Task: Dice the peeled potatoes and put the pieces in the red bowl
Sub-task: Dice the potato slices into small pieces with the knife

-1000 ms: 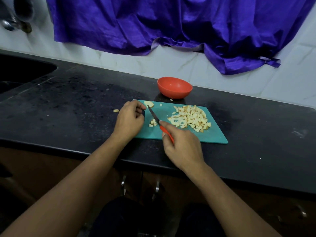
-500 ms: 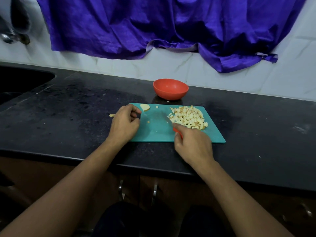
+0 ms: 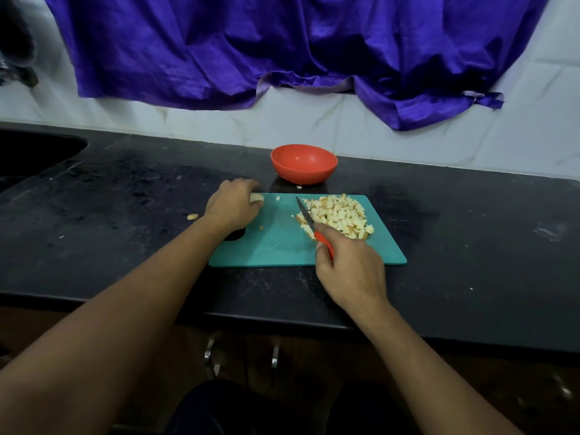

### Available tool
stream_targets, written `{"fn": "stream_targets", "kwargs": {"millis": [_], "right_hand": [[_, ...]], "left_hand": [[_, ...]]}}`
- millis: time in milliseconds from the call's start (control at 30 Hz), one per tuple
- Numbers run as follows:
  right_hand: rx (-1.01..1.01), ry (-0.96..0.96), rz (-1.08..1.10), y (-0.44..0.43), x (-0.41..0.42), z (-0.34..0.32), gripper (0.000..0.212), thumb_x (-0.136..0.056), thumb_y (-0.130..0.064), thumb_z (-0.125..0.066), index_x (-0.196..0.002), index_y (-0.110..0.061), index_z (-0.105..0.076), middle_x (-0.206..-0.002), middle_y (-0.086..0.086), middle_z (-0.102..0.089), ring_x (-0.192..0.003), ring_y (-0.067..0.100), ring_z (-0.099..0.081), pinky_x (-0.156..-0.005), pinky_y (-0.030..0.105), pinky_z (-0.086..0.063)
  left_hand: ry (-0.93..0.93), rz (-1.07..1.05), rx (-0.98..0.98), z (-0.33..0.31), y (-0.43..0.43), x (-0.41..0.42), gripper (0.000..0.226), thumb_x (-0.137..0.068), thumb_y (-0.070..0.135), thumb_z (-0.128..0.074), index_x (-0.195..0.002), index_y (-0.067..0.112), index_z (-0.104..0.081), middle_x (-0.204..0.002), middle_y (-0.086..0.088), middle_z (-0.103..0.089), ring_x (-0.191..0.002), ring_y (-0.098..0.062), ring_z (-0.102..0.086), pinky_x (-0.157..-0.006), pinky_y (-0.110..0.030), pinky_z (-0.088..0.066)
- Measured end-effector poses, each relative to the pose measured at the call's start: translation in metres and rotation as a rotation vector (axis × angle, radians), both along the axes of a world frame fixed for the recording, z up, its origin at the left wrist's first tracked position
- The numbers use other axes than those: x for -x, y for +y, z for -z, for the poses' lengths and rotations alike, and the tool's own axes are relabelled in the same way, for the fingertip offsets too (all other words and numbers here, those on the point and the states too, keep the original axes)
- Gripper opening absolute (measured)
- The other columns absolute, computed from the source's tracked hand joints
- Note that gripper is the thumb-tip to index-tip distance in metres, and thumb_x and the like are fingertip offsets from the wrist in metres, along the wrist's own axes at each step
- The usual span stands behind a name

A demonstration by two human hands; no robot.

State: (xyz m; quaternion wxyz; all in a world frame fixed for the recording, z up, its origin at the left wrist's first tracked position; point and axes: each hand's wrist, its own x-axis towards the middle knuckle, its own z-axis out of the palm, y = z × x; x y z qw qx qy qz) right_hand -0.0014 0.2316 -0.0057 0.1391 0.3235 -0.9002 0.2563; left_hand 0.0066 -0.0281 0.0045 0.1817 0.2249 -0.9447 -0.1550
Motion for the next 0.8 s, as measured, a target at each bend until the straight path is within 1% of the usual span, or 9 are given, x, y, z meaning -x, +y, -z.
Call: {"fn": "stream_targets", "kwargs": {"millis": [67,133,200,300,367,467,533,667,800], "right_hand": [[-0.012,-0.003,-0.002,0.0,0.0,-0.001,0.043,-0.103,-0.034,-0.048,-0.145,-0.035,-0.054,-0.066,-0.013,-0.051,-0.054,0.004,-0.042,-0.058,0.029,-0.035],[-0.017,-0.008,-0.006,0.0,0.0,-0.001,0.043,-0.103,-0.035,-0.048,-0.146,-0.035,-0.054,-0.067,-0.014,-0.051,-0.055,0.004,-0.043,-0.058,0.029,-0.036],[-0.014,-0.01,-0.005,-0.001,0.0,-0.001,0.043,-0.103,-0.035,-0.048,-0.145,-0.036,-0.054,-0.066,-0.014,-0.05,-0.055,0.004,-0.043,-0.059,0.029,-0.037],[-0.01,-0.007,-0.007,-0.001,0.001,0.0,0.043,-0.103,-0.035,-0.048,-0.145,-0.036,-0.054,-0.066,-0.014,-0.051,-0.056,0.005,-0.045,-0.058,0.029,-0.036],[-0.017,-0.005,-0.007,-0.001,0.001,0.0,0.043,-0.103,-0.035,-0.049,-0.145,-0.036,-0.053,-0.065,-0.013,-0.052,-0.056,0.004,-0.045,-0.057,0.029,-0.036],[-0.02,-0.011,-0.006,0.0,-0.001,-0.001,0.043,-0.103,-0.036,-0.049,-0.145,-0.036,-0.054,-0.067,-0.012,-0.054,-0.056,0.005,-0.046,-0.058,0.029,-0.039],[-0.015,-0.017,-0.005,0.0,-0.002,-0.001,0.042,-0.103,-0.036,-0.049,-0.144,-0.035,-0.055,-0.068,-0.013,-0.055,-0.056,0.005,-0.046,-0.058,0.029,-0.04],[-0.025,-0.018,-0.004,-0.001,-0.004,-0.002,0.042,-0.103,-0.035,-0.049,-0.144,-0.035,-0.056,-0.072,-0.012,-0.06,-0.058,0.006,-0.048,-0.059,0.03,-0.042],[-0.035,-0.017,0.003,-0.002,-0.004,-0.003,0.042,-0.102,-0.036,-0.049,-0.144,-0.035,-0.055,-0.068,-0.013,-0.055,-0.058,0.006,-0.048,-0.059,0.03,-0.042]], "left_hand": [[-0.046,0.017,0.018,0.002,0.0,0.003,0.035,-0.099,0.03,-0.06,-0.133,0.024,-0.066,-0.132,-0.007,-0.066,-0.127,-0.031,-0.053,-0.097,-0.05,-0.052],[-0.013,0.032,0.012,0.004,0.001,0.001,0.028,-0.097,0.029,-0.065,-0.124,0.026,-0.072,-0.125,-0.004,-0.07,-0.121,-0.027,-0.058,-0.095,-0.049,-0.054],[0.004,0.057,-0.011,0.005,0.003,-0.004,0.024,-0.094,0.033,-0.07,-0.117,0.027,-0.074,-0.119,0.0,-0.072,-0.112,-0.022,-0.062,-0.09,-0.043,-0.055],[0.024,0.09,-0.021,0.006,0.011,-0.018,0.023,-0.089,0.042,-0.075,-0.108,0.029,-0.075,-0.11,0.004,-0.069,-0.101,-0.016,-0.063,-0.081,-0.034,-0.05],[0.058,0.081,0.002,0.009,0.019,-0.027,0.03,-0.083,0.056,-0.075,-0.099,0.031,-0.073,-0.104,0.007,-0.066,-0.096,-0.014,-0.061,-0.076,-0.035,-0.051],[0.091,0.019,0.099,0.014,0.035,-0.036,0.047,-0.077,0.075,-0.068,-0.091,0.03,-0.066,-0.095,0.01,-0.062,-0.091,-0.012,-0.058,-0.069,-0.035,-0.051],[0.109,0.01,0.134,0.017,0.043,-0.039,0.051,-0.08,0.077,-0.063,-0.093,0.029,-0.065,-0.096,0.009,-0.062,-0.095,-0.014,-0.058,-0.071,-0.038,-0.052],[0.087,0.096,0.097,0.016,0.042,-0.046,0.045,-0.089,0.066,-0.062,-0.116,0.031,-0.069,-0.103,0.007,-0.06,-0.105,-0.017,-0.058,-0.079,-0.039,-0.053],[0.104,0.105,0.053,0.017,0.043,-0.053,0.04,-0.088,0.061,-0.067,-0.11,0.028,-0.075,-0.095,0.009,-0.059,-0.094,-0.013,-0.057,-0.072,-0.032,-0.046]]}}
